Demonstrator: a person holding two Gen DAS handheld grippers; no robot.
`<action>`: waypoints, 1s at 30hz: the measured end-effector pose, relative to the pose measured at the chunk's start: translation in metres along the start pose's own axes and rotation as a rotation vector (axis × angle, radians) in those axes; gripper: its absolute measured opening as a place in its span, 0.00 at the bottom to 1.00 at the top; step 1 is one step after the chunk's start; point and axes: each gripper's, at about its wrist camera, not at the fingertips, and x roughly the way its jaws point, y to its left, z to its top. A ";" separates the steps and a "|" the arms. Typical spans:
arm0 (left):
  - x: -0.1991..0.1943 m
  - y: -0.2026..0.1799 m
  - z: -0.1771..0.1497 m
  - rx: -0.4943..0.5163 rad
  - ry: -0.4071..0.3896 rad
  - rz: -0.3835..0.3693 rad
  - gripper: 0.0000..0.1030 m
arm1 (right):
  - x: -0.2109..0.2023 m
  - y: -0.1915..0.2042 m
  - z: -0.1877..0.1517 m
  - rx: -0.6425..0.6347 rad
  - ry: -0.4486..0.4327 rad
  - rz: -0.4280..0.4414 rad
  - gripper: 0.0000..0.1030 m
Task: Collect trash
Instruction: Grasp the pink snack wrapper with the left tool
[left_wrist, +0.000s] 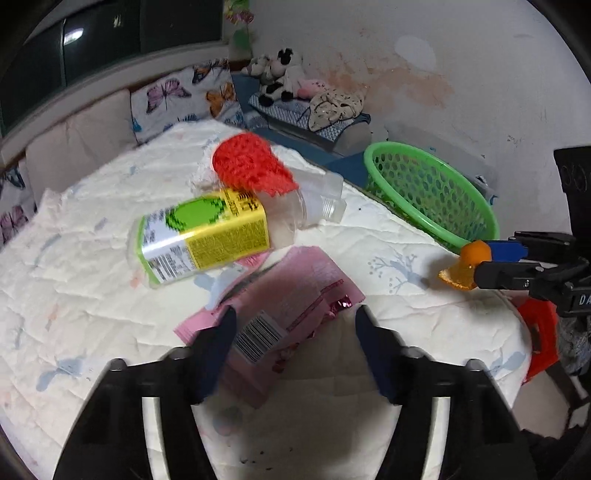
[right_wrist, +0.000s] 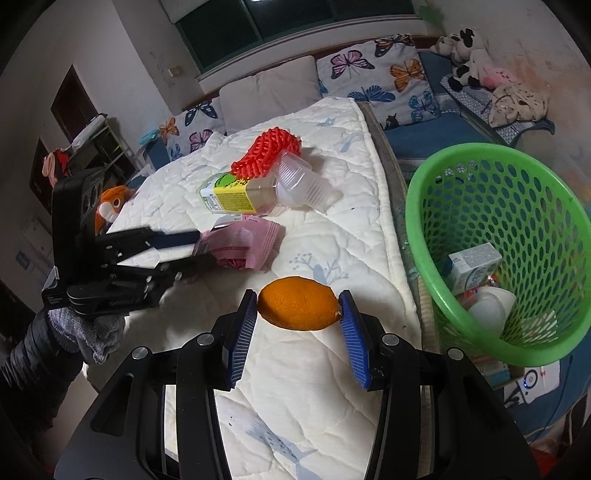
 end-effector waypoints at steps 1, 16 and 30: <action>-0.001 -0.001 0.001 0.014 0.001 -0.003 0.63 | 0.000 0.000 0.000 0.002 0.000 0.000 0.45; 0.032 0.026 0.019 0.118 0.077 0.000 0.90 | 0.005 -0.008 0.003 0.032 0.020 -0.004 0.45; 0.048 0.028 0.010 0.048 0.115 -0.116 0.68 | 0.002 -0.019 0.005 0.058 0.011 -0.016 0.45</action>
